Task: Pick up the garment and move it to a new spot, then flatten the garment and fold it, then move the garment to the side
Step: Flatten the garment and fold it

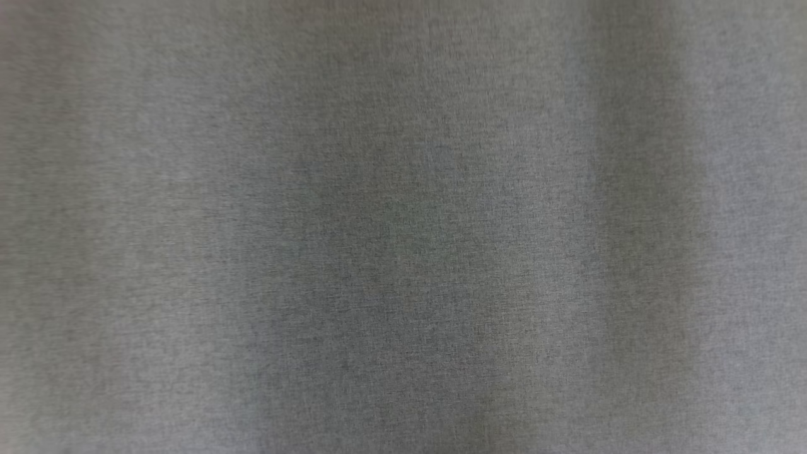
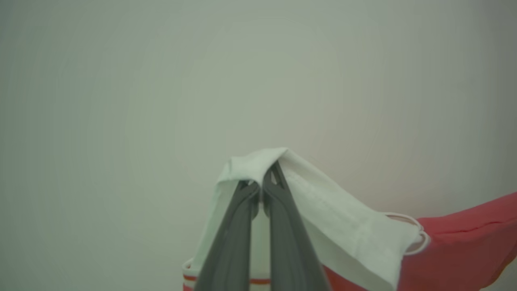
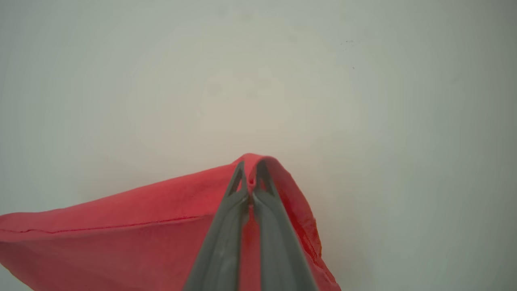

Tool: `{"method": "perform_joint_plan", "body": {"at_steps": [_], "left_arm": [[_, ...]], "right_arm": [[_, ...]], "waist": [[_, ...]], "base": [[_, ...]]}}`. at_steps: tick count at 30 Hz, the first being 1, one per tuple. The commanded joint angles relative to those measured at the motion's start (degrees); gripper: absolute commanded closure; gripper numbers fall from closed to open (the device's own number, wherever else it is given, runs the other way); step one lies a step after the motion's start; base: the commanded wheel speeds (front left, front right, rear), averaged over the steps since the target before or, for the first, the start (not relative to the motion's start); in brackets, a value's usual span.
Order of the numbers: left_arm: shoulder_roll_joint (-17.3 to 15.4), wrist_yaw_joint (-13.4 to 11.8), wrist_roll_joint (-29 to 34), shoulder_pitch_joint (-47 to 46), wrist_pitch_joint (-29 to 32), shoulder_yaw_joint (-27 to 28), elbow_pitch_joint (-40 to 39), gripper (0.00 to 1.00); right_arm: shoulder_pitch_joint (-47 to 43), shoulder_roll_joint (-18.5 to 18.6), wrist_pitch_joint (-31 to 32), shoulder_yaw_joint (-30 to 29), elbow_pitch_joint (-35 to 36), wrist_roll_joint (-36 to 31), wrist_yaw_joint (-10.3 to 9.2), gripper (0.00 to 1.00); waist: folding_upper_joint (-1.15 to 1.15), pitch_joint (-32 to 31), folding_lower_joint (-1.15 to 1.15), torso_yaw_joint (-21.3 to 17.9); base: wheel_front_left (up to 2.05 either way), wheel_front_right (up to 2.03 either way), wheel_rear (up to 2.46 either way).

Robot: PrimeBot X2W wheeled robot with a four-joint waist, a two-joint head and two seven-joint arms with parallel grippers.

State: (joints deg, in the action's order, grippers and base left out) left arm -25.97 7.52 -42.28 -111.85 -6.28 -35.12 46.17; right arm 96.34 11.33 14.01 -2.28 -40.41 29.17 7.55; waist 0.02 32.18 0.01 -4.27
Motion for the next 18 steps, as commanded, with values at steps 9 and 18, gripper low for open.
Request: {"method": "perform_joint_plan", "body": {"at_steps": [9, 18], "left_arm": [[0.28, -0.13, -4.77, 0.06, -4.66, -5.67, 4.27, 1.00], [-2.18, -0.13, -11.16, 12.15, -8.06, -8.75, -1.03, 1.00]], "right_arm": [[0.49, 1.05, -2.93, 4.91, -3.45, 2.08, -0.13, 1.00], [-11.78, 4.79, -4.29, 11.87, 1.19, 9.08, -0.13, 1.00]], "waist": [[-0.02, 2.91, -0.01, -0.61], [-0.02, -1.47, -0.01, 0.14]], "base": [[0.00, 0.00, 0.00], [0.00, 0.00, 0.00]]}}
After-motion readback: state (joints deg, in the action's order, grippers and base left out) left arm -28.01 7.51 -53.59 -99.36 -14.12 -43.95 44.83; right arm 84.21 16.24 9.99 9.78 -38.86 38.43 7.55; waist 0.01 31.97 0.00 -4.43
